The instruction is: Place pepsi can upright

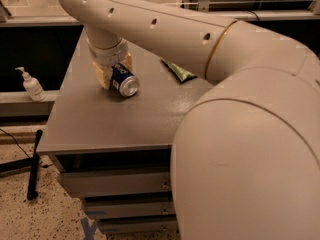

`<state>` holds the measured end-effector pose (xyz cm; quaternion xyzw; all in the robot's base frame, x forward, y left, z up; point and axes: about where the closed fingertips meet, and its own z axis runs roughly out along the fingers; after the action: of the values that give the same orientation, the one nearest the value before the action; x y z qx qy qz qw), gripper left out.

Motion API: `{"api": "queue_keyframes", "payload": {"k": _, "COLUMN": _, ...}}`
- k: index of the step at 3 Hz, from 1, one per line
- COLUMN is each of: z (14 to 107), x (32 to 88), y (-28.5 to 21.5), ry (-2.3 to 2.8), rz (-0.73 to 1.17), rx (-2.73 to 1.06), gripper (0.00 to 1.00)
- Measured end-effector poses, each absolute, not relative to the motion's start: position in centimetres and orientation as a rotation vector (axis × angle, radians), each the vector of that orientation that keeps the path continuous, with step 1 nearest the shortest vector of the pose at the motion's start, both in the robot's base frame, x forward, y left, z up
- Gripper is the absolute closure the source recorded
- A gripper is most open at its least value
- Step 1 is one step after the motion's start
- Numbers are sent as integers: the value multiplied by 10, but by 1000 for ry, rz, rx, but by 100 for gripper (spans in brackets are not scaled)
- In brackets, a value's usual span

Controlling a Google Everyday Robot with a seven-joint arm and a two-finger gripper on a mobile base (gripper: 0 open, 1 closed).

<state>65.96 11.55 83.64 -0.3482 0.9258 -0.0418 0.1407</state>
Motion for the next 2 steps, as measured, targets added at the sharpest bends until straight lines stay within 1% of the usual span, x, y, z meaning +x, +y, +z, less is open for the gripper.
{"api": "queue_keyframes", "payload": {"k": 1, "z": 844, "x": 670, "y": 119, "ry": 2692, "rz": -159, "rx": -999, "gripper": 65}}
{"api": "queue_keyframes", "payload": {"k": 2, "z": 870, "x": 673, "y": 121, "ry": 2641, "rz": -134, "rx": -1006, "gripper": 88}}
